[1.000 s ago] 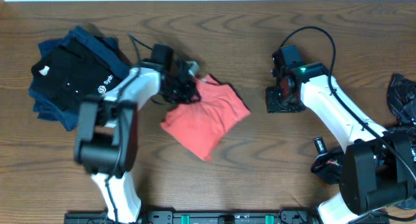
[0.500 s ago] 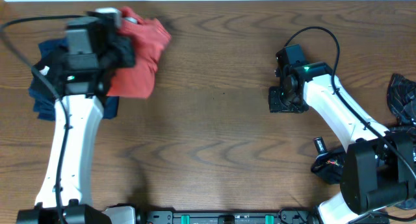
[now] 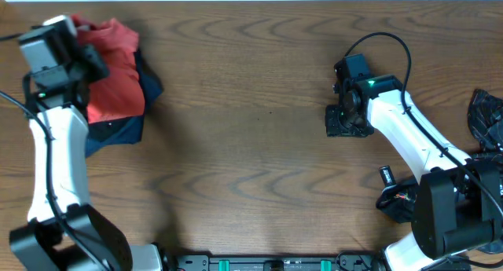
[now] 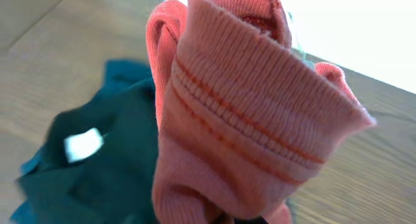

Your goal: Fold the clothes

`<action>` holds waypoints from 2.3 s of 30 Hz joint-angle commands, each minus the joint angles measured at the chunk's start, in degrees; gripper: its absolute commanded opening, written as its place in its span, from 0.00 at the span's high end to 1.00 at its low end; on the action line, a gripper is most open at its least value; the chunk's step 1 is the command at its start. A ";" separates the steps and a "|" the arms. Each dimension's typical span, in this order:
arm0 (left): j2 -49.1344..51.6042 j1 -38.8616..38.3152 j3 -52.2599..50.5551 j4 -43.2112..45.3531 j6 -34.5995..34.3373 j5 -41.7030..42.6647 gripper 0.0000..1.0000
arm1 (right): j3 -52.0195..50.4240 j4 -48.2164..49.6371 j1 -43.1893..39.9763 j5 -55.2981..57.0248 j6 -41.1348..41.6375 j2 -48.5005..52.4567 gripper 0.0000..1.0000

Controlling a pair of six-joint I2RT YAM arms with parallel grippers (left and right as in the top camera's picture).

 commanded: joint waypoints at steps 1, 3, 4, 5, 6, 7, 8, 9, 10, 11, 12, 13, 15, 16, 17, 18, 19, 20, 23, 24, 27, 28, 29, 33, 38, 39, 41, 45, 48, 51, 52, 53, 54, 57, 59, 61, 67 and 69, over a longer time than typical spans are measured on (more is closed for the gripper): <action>3.39 3.98 1.44 0.70 -2.69 -1.14 0.94 | -0.22 -0.20 -0.48 0.81 0.81 -0.35 0.55; 5.22 6.05 1.44 1.18 -3.15 -1.11 0.94 | -0.22 -0.46 -0.48 0.81 0.79 -0.35 0.55; 5.86 7.06 1.44 1.66 -3.91 -0.96 0.94 | -0.22 -0.70 -0.48 0.83 0.79 -0.35 0.54; 6.16 7.82 1.44 2.19 -4.57 -0.22 0.93 | -0.22 -0.92 -0.48 0.87 0.79 -0.35 0.55; 6.47 8.48 1.44 2.73 -5.01 0.76 0.92 | -0.22 -1.01 -0.48 0.92 0.79 -0.35 0.54; 6.64 9.09 1.44 3.41 -5.03 2.34 0.86 | -0.22 -1.03 -0.48 1.03 0.79 -0.35 0.55; 6.75 9.46 1.44 3.96 -5.03 3.32 0.67 | -0.22 -0.98 -0.48 1.01 0.81 -0.35 0.55; 6.80 9.77 1.44 4.24 -4.96 4.09 0.39 | -0.22 -0.92 -0.48 0.98 0.83 -0.35 0.54; 6.84 9.94 1.44 4.39 -4.94 4.17 0.02 | -0.22 -0.92 -0.48 0.98 1.05 -0.35 0.54; 6.84 10.16 1.44 4.57 -4.94 4.26 0.02 | -0.22 -0.94 -0.48 0.96 1.14 -0.35 0.55; 6.84 10.29 1.44 4.72 -4.98 4.33 0.02 | -0.22 -1.03 -0.48 0.96 1.49 -0.35 0.55; 6.78 10.29 1.44 4.76 -5.03 4.59 0.02 | -0.22 -1.05 -0.48 0.94 1.49 -0.35 0.55; 6.43 10.27 1.44 4.81 -5.40 6.32 0.02 | -0.22 -1.14 -0.48 0.94 1.46 -0.35 0.54; 6.08 10.27 1.44 4.94 -5.40 8.68 0.02 | -0.22 -1.18 -0.48 0.96 1.44 -0.35 0.54; 5.66 10.27 1.44 5.16 -5.38 10.95 0.02 | -0.22 -1.27 -0.48 0.96 1.42 -0.35 0.53; 5.16 10.27 1.46 5.46 -5.40 13.00 0.02 | -0.22 -1.38 -0.48 0.96 1.42 -0.35 0.49; 4.48 10.25 1.46 5.75 -5.40 15.17 0.02 | -0.22 -1.60 -0.48 0.96 1.40 -0.35 0.40; 3.76 10.14 1.46 5.99 -5.38 16.52 0.02 | -0.22 -1.77 -0.48 0.96 1.40 -0.35 0.30; 0.87 9.62 1.46 6.03 -5.35 16.41 0.02 | -0.22 -1.99 -0.46 0.81 1.40 -0.35 0.11; -0.11 9.44 1.46 6.01 -5.35 15.43 0.02 | -0.22 -1.97 -0.46 0.72 1.40 -0.35 0.05; -3.19 8.74 1.46 4.42 -5.42 7.30 0.02 | -0.22 -1.99 -0.48 0.74 1.38 -0.35 0.01; -4.07 8.46 1.46 3.50 -5.44 3.76 0.02 | -0.22 -2.03 -0.48 0.74 1.36 -0.35 0.01; -4.90 8.11 1.46 2.71 -5.46 0.57 0.02 | -0.22 -2.10 -0.48 0.74 1.36 -0.35 0.01; -7.80 6.54 1.46 0.76 -8.02 -2.34 0.02 | -0.22 -2.14 -0.46 0.76 0.90 -0.35 0.01; -10.32 0.74 1.46 -1.79 -8.17 3.76 0.02 | -0.22 -1.70 -0.46 0.68 0.79 -0.35 0.01; -10.43 -1.05 1.44 -2.49 -8.15 5.35 0.02 | -0.22 -1.49 -0.44 0.37 0.79 -0.35 0.01; -10.25 -5.49 1.44 -4.31 -8.11 6.69 0.02 | -0.22 -0.68 -0.42 -1.01 0.81 -0.35 0.01; -8.59 -13.97 1.44 -8.46 -7.23 6.60 0.02 | -0.22 3.10 -0.42 -4.42 0.79 -0.35 0.01; -7.06 -18.62 1.44 -15.89 -7.28 6.60 0.02 | -0.22 7.04 -0.44 -3.34 0.74 -0.35 0.01; -5.92 -20.81 1.44 -25.88 -7.28 6.60 0.02 | -0.22 9.84 -0.44 -1.44 -0.02 -0.35 0.01; -5.73 -20.94 1.44 -28.57 -7.28 6.60 0.02 | -0.22 10.25 -0.50 -1.27 -0.50 -0.37 0.01; -5.70 -20.92 1.44 -31.74 -7.30 6.60 0.02 | -0.17 10.34 -0.59 -0.98 -1.22 -0.37 0.01; -5.73 -20.90 1.44 -34.45 -7.30 6.60 0.02 | -0.15 10.27 -0.76 -0.72 -1.86 -0.37 0.01; -5.88 -20.87 1.44 -42.38 -7.28 5.97 0.02 | -0.15 9.07 -1.57 -0.74 -1.53 -1.09 0.01; -5.88 -20.92 1.36 -46.31 -7.26 5.95 0.02 | -0.15 8.00 -2.21 -0.74 -1.11 -2.34 0.01; -5.88 -20.92 1.16 -49.05 -6.99 5.42 0.02 | -0.15 7.19 -3.02 -0.70 -0.70 -4.72 0.01; -8.61 -21.05 -1.53 -51.12 -5.49 1.01 0.02 | -0.15 6.88 -4.07 1.09 -0.70 -15.72 0.01; -11.43 -21.05 -3.23 -49.57 -4.79 1.01 0.01 | -0.20 6.88 -4.07 3.50 -0.68 -20.11 0.01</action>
